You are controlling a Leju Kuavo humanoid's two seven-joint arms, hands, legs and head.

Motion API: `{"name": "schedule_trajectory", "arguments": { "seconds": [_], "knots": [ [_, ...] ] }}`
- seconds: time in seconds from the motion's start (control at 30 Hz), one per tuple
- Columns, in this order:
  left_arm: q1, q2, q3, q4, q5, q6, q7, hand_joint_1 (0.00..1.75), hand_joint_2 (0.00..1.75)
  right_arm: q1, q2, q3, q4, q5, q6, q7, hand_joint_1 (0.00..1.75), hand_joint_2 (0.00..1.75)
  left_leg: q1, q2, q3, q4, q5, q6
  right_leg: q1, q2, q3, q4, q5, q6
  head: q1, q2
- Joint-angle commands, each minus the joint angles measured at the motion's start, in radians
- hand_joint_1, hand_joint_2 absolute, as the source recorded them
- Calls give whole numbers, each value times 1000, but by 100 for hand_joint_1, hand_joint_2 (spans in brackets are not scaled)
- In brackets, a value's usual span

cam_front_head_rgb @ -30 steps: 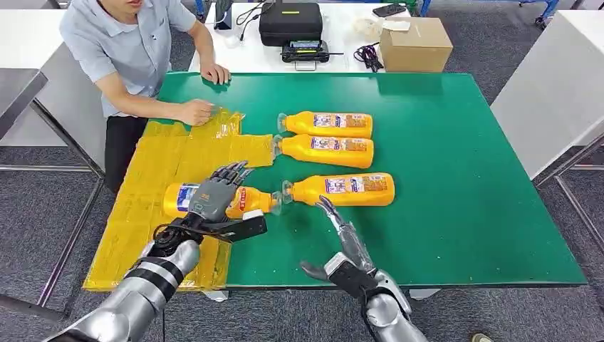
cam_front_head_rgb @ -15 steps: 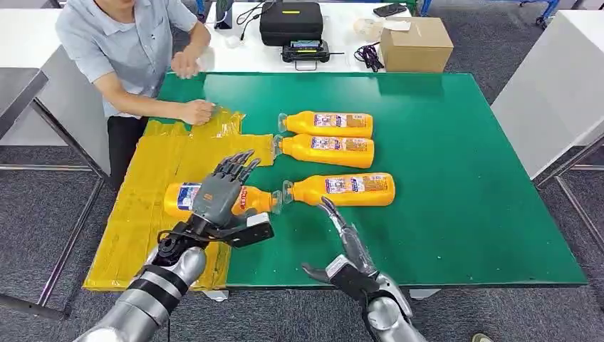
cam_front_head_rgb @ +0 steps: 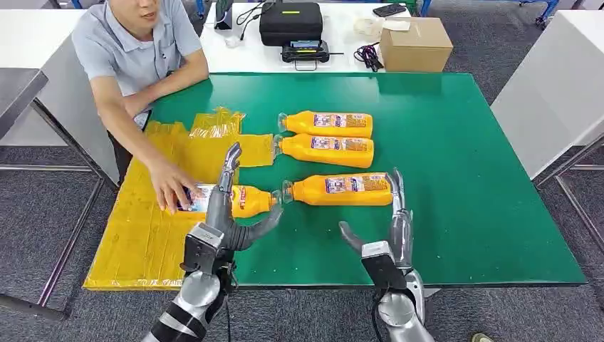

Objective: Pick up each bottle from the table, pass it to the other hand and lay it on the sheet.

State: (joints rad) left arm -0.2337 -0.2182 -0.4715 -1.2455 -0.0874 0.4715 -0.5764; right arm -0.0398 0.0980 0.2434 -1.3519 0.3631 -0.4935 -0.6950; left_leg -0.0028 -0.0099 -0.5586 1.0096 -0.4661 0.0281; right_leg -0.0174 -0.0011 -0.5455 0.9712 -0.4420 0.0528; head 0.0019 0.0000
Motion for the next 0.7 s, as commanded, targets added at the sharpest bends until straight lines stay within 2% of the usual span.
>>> {"name": "schedule_trajectory", "arguments": {
  "seconds": [0.03, 0.13, 0.3, 0.4, 0.47, 0.5, 0.7],
  "knots": [
    [-4, -19, -75, 18, 149, -43, 1, 0, 175, -126, -83, -1, 151, 175, -94, 31, 0, 175, 1, 2, 0, 0, 0, -1, 1, 1, 0, -1, 1, -2, 0, 0],
    [-2, -22, -90, 18, 190, -61, 10, 0, 175, -161, -114, 20, 210, 247, -110, 60, 0, 175, 0, 1, 1, 0, 0, -1, 1, 1, 1, -1, 1, -1, 0, 0],
    [-2, -22, -90, 18, 190, -61, 10, 0, 175, -161, -114, 20, 210, 247, -110, 60, 0, 175, 0, 1, 1, 0, 0, -1, 1, 1, 1, -1, 1, -1, 0, 0],
    [-1, -22, -101, 14, 221, -76, 19, 0, 175, -185, -129, 40, 252, 298, -119, 88, 0, 175, 0, 1, 1, 0, 0, -1, 0, 1, 1, -1, 1, -1, 0, 0],
    [-1, -18, -116, 7, 239, -88, 23, 0, 175, -219, -148, 64, 314, 348, -123, 107, 0, 175, 0, 1, 1, 0, 0, -1, 1, 1, 1, -1, 1, -1, 0, 0],
    [-3, -11, -128, -8, 239, -91, 18, 0, 175, -280, -175, 106, 424, 419, -108, 141, 0, 175, 1, 2, 1, 0, 0, -1, 1, 2, 1, -2, 1, -1, 0, 0],
    [-2, -12, -136, -10, 240, -96, 18, 0, 175, -318, -171, 106, 487, 402, -84, 138, 0, 175, 0, 2, 1, 0, 0, -1, 0, 1, 0, 0, 1, 0, 0, 0]
  ]
}}
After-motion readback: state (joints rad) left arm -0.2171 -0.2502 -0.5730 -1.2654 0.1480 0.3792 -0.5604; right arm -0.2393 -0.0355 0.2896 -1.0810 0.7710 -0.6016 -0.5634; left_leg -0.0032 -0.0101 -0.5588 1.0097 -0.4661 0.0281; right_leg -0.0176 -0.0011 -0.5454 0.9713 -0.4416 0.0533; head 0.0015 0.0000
